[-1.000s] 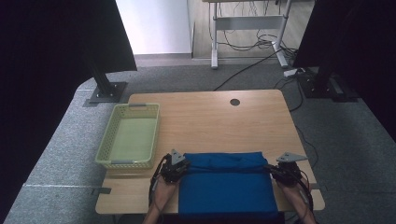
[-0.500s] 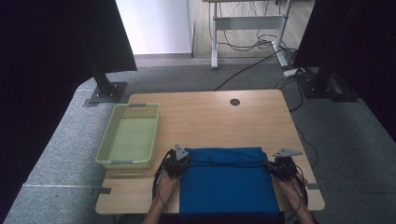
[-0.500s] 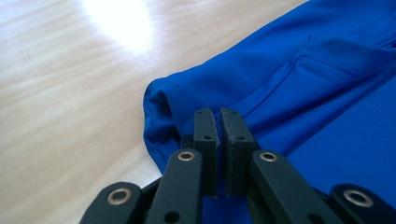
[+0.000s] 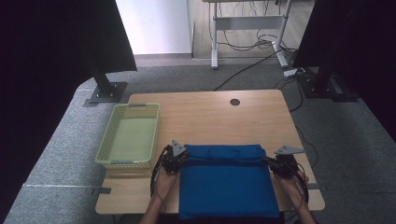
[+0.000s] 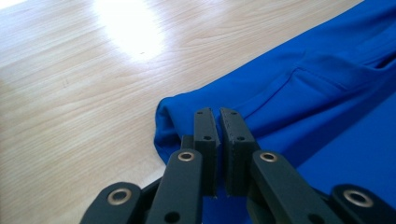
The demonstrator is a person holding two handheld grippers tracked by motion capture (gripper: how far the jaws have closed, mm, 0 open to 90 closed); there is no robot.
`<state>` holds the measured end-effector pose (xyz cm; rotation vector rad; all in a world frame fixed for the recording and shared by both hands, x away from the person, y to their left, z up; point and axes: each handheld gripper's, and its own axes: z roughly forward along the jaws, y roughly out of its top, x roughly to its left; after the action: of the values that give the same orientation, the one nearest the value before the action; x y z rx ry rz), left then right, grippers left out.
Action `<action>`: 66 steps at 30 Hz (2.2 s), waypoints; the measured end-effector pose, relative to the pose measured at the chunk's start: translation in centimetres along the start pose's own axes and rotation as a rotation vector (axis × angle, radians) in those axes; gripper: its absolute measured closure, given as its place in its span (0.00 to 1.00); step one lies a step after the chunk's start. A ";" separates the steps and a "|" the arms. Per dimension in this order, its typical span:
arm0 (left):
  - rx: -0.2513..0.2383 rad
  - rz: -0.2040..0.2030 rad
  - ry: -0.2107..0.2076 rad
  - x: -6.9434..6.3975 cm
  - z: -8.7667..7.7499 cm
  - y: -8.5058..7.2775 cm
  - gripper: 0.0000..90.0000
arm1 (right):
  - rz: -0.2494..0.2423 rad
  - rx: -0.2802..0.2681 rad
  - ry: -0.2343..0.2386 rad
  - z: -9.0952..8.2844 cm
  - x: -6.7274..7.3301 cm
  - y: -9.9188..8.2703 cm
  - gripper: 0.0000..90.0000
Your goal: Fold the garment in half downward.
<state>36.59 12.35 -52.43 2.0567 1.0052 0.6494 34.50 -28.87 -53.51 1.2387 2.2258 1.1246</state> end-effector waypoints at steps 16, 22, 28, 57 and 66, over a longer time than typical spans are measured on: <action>0.084 -0.011 -0.105 -0.8 -0.3 -3.0 0.94 | -0.005 0.086 0.041 -0.8 1.2 -2.8 0.95; 0.067 -0.029 -0.072 0.1 1.2 -2.3 0.94 | 0.003 0.081 0.022 0.3 0.5 -1.9 0.95; 0.069 -0.032 -0.034 0.8 2.6 -1.3 0.94 | 0.007 0.076 -0.004 1.7 -0.4 -0.8 0.95; 0.072 -0.001 -0.100 -1.3 -0.5 -3.2 0.95 | 0.005 0.081 0.038 -1.2 1.0 -3.0 0.95; 0.048 -0.050 -0.061 0.1 1.7 -2.1 0.95 | 0.026 0.074 -0.003 1.1 -0.4 -1.1 0.95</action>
<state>36.89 12.69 -55.11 2.0733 1.0420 0.5387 34.77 -28.99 -55.11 1.3009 2.2740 1.0578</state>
